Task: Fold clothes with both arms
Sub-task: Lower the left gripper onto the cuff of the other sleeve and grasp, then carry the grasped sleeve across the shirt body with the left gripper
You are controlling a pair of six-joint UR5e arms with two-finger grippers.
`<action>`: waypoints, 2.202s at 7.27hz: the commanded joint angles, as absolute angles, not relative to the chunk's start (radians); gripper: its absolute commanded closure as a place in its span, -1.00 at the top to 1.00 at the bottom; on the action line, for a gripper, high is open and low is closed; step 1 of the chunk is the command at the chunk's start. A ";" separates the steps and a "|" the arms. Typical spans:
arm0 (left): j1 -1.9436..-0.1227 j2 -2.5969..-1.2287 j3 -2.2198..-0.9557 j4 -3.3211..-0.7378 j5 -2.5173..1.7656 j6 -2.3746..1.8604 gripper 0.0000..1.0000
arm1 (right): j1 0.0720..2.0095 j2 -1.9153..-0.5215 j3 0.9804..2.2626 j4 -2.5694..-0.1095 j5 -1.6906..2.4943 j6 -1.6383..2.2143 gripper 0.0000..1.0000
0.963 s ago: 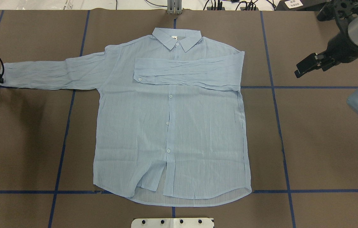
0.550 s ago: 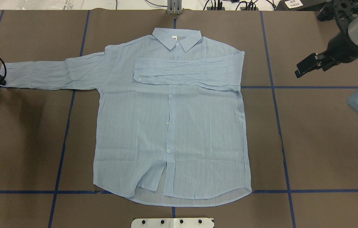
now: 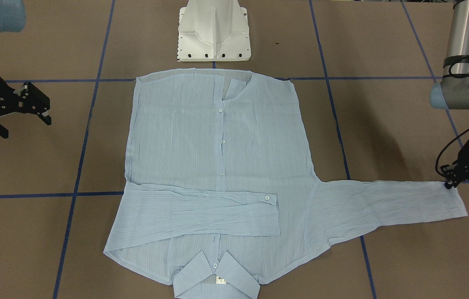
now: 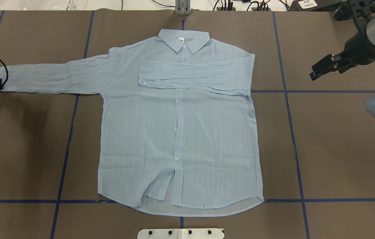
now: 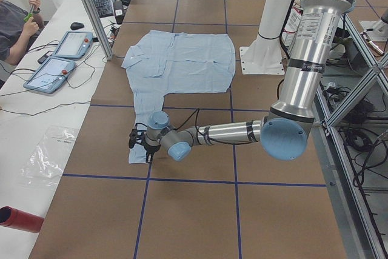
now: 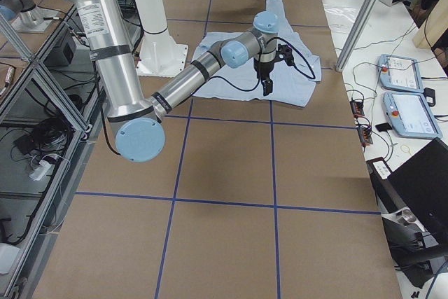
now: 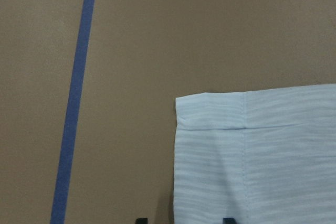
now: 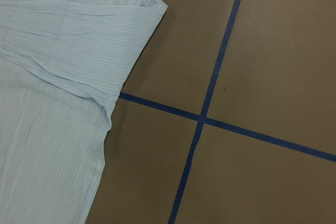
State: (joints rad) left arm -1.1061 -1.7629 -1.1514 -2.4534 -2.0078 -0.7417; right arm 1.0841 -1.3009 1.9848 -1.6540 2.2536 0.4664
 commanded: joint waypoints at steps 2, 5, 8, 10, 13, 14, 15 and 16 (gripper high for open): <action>-1.111 -1.760 -1.218 -2.444 -2.009 -0.738 -1.00 | 1.089 -1.302 1.983 -1.655 2.256 0.466 1.00; -1.111 -1.779 -1.467 -2.242 -2.006 -0.771 -1.00 | 1.094 -1.363 1.997 -1.655 2.255 0.466 1.00; -1.028 -2.031 -1.595 -1.984 -2.002 -1.108 -1.00 | 1.097 -1.477 2.005 -1.651 2.243 0.460 1.00; -0.880 -2.228 -1.580 -1.945 -2.003 -1.428 -1.00 | 1.098 -1.526 2.005 -1.643 2.237 0.449 1.00; -0.749 -2.483 -1.548 -1.962 -2.005 -1.762 -1.00 | 1.100 -1.532 1.999 -1.643 2.215 0.449 1.00; -0.726 -2.485 -1.546 -1.979 -2.003 -1.779 -1.00 | 1.100 -1.532 1.997 -1.643 2.215 0.449 1.00; -0.704 -2.476 -1.540 -1.989 -2.000 -1.781 -1.00 | 1.100 -1.532 1.997 -1.643 2.215 0.451 1.00; -0.697 -2.476 -1.516 -1.999 -1.996 -1.782 -1.00 | 1.098 -1.531 1.997 -1.643 2.214 0.453 1.00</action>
